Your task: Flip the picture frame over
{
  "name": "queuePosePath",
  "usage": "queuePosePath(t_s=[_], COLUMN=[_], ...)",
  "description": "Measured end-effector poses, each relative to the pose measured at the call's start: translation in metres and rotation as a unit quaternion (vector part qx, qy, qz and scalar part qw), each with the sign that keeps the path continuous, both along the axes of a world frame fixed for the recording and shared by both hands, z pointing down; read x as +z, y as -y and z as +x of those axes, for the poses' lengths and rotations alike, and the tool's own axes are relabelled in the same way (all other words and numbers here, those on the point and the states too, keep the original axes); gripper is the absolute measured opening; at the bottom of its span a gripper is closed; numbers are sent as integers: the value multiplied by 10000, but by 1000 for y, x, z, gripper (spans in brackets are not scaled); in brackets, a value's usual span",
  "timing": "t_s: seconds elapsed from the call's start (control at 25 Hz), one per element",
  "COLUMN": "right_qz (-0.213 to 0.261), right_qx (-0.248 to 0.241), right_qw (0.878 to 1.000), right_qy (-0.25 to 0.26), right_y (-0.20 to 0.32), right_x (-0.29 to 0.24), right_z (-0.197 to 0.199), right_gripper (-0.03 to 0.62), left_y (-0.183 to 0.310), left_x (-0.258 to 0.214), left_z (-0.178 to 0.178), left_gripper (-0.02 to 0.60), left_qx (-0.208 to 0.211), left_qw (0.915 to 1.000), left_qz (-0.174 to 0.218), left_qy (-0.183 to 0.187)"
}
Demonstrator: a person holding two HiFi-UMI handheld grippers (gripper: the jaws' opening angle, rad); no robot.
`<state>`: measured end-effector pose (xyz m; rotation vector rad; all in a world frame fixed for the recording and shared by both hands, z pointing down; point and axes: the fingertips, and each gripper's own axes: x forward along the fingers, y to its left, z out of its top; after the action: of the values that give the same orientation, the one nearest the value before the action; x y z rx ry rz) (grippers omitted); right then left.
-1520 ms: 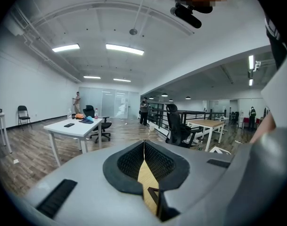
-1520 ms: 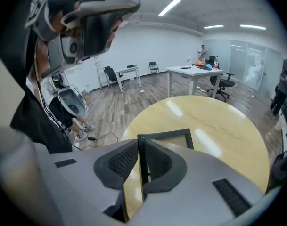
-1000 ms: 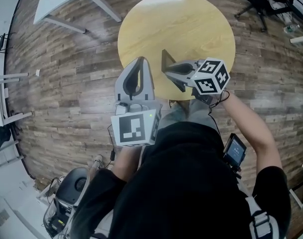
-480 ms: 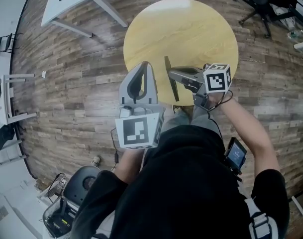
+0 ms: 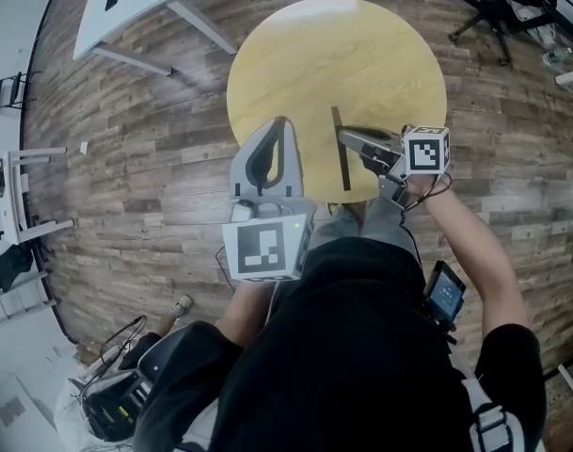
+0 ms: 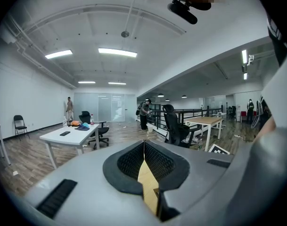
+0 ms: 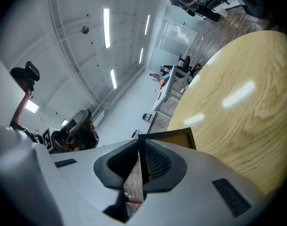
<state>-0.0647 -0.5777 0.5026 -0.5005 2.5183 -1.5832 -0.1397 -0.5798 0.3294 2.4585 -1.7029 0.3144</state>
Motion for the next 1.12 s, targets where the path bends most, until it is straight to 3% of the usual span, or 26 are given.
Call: queuePosePath(t_s=[0.56, 0.8, 0.96, 1.12], right_qz=[-222, -311, -464, -374], right_qx=[831, 778, 822, 553], right_qw=[9959, 9959, 9950, 9966], right_qy=[286, 326, 336, 481], right_y=[9, 6, 12, 12], right_x=[24, 26, 35, 28], right_z=[82, 79, 79, 56], right_gripper=[57, 54, 54, 52], left_y=[1, 1, 4, 2], left_x=[5, 5, 3, 5], left_z=[44, 55, 50, 35], left_gripper=[23, 23, 23, 23], left_qx=[452, 501, 398, 217], left_qw=[9990, 9987, 9992, 9997], left_qz=[-18, -1, 6, -33], left_qy=[28, 54, 59, 57])
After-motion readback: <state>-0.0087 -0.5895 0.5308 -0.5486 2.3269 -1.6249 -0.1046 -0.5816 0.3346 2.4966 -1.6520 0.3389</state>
